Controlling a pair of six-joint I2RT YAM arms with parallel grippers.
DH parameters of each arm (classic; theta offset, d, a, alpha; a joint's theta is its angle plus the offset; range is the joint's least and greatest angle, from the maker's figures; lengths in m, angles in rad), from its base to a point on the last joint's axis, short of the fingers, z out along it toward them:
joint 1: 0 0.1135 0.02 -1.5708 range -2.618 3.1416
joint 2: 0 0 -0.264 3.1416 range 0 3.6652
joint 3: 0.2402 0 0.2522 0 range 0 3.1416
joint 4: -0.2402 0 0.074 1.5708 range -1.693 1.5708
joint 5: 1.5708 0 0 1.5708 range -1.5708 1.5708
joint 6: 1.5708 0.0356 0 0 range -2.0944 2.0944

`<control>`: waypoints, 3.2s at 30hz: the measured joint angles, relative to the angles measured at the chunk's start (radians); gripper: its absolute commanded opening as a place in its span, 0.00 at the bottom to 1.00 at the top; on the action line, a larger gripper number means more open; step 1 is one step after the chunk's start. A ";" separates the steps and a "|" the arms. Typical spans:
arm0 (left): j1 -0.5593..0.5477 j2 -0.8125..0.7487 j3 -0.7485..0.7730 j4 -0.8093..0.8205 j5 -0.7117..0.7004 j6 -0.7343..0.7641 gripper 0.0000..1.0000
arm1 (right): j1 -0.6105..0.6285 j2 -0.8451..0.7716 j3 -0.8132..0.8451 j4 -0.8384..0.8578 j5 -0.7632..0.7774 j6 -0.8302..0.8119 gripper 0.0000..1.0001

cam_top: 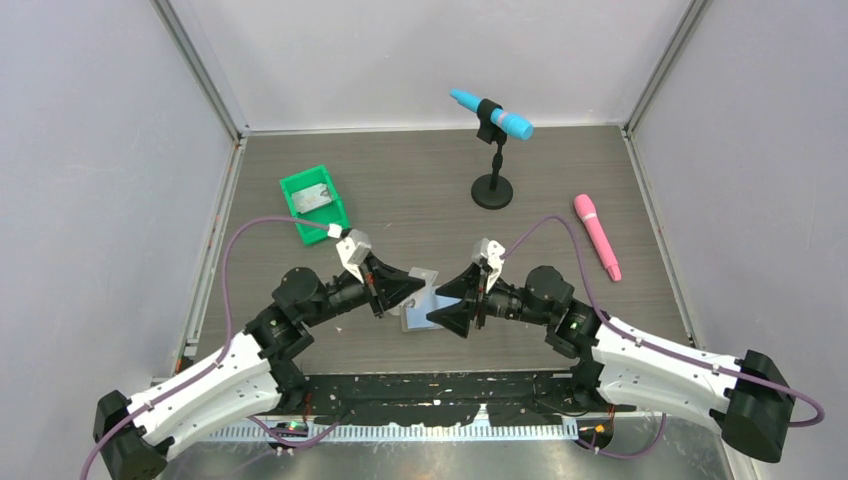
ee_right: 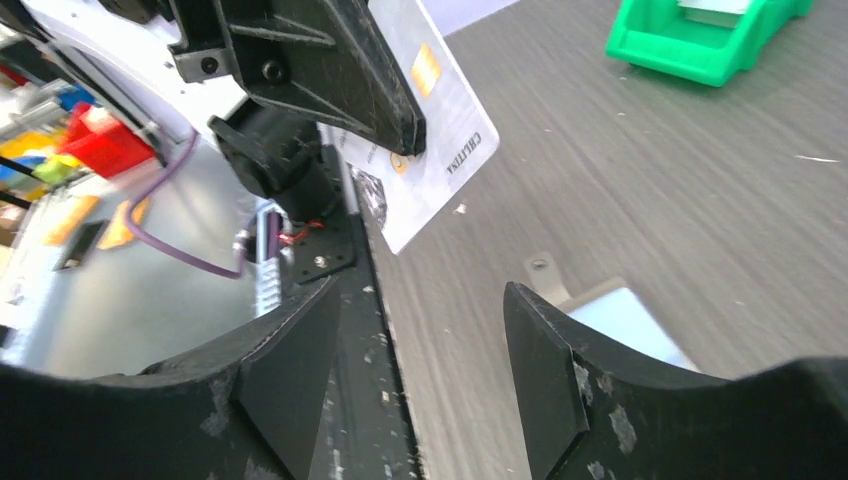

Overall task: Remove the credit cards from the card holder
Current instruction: Remove the credit card from the card holder, then place the credit card in the storage box.

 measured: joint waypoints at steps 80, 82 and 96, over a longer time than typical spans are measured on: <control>0.145 0.224 0.359 -0.671 0.311 -0.050 0.00 | -0.132 0.303 0.166 -0.153 -0.562 0.124 0.86; 0.201 0.211 0.333 -0.646 0.294 -0.068 0.00 | -0.132 0.284 0.166 -0.188 -0.506 0.109 0.93; 0.523 0.138 0.296 -0.600 -0.136 -0.208 0.00 | -0.132 0.049 0.184 -0.392 -0.026 0.032 0.99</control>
